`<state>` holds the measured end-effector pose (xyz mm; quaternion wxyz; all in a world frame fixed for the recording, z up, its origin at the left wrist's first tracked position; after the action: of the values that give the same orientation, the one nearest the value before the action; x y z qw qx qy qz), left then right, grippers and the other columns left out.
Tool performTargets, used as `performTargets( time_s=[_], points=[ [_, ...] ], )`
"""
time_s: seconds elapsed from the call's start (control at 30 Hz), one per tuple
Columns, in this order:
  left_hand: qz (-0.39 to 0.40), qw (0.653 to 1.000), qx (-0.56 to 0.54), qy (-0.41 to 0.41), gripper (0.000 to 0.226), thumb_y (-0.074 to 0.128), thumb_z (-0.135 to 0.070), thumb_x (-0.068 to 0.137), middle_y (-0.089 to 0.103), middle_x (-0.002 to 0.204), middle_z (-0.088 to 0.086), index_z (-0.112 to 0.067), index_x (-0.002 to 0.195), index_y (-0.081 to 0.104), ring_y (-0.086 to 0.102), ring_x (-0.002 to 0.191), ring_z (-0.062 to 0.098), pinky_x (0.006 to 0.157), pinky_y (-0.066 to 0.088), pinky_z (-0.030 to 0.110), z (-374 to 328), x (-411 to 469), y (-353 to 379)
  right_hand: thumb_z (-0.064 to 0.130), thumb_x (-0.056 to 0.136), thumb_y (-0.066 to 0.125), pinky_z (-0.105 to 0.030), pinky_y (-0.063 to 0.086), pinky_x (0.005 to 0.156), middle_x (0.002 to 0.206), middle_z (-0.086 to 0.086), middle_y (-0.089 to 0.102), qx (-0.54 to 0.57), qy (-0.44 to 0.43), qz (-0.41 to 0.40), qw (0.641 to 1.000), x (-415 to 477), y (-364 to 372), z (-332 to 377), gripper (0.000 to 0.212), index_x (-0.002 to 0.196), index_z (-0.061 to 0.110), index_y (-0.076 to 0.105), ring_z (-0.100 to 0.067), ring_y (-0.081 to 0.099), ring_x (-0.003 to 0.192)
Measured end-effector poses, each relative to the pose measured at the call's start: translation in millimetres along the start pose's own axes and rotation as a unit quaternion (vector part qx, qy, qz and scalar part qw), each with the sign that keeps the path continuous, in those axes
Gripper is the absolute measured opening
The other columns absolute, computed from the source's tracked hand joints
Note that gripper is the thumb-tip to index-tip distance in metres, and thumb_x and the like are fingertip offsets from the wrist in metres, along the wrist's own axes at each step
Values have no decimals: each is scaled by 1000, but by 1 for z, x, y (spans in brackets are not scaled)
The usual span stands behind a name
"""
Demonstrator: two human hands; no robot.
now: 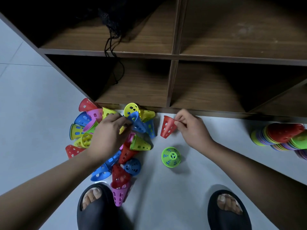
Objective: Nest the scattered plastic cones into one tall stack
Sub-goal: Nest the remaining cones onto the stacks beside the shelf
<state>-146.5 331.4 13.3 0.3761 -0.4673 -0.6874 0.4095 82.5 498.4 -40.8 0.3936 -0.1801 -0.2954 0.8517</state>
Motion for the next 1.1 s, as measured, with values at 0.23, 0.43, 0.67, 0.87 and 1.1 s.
performTargets(
  time_s=[0.23, 0.43, 0.67, 0.87, 1.1],
  points=[
    [-70, 972, -189, -122, 12, 70, -37, 103, 74, 93, -13, -27, 104, 77, 67, 80, 6, 69, 50, 22, -23, 2, -37, 1, 103, 62, -29, 53, 64, 80, -7, 71, 332, 158, -29, 929, -41, -16, -19, 7, 105, 7, 65, -19, 64, 68],
    [-26, 916, -375, -144, 15, 68, -32, 106, 76, 88, 1, -19, 103, 75, 71, 79, 24, 71, 55, 40, -57, -5, -22, -6, 103, 54, -29, 45, 59, 71, -15, 61, 428, 242, 39, 870, -80, 11, -29, 14, 104, 0, 66, -18, 55, 59],
    [70, 880, -450, -138, 14, 63, -14, 107, 62, 77, -8, -10, 96, 71, 52, 70, 5, 66, 43, 18, -92, -32, 15, -18, 98, 46, -29, 45, 56, 76, -18, 65, 364, 269, 52, 890, -105, 27, -39, 23, 103, -4, 63, -17, 55, 56],
    [110, 864, -467, -152, 16, 63, -24, 107, 62, 77, -6, -13, 98, 71, 52, 72, 14, 67, 45, 36, -91, -47, 33, -16, 97, 49, -25, 47, 54, 73, -14, 67, 305, 268, 11, 914, -107, 22, -39, 24, 96, 3, 64, -17, 58, 57],
    [137, 895, -376, -199, 19, 61, -23, 108, 71, 79, 1, -21, 93, 71, 62, 72, 30, 69, 54, 45, -73, -57, 61, -4, 100, 58, -35, 53, 56, 74, -15, 71, 274, 267, 28, 923, -106, 26, -43, 14, 97, 4, 68, -22, 67, 62]
  ],
)
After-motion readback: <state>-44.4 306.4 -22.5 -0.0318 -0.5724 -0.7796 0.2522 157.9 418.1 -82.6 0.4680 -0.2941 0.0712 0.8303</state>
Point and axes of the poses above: each hand's wrist, its own x-axis towards the middle knuckle, its own y-axis out of the palm, z = x × y, the point moved 9 cm from there along x, towards the middle knuckle
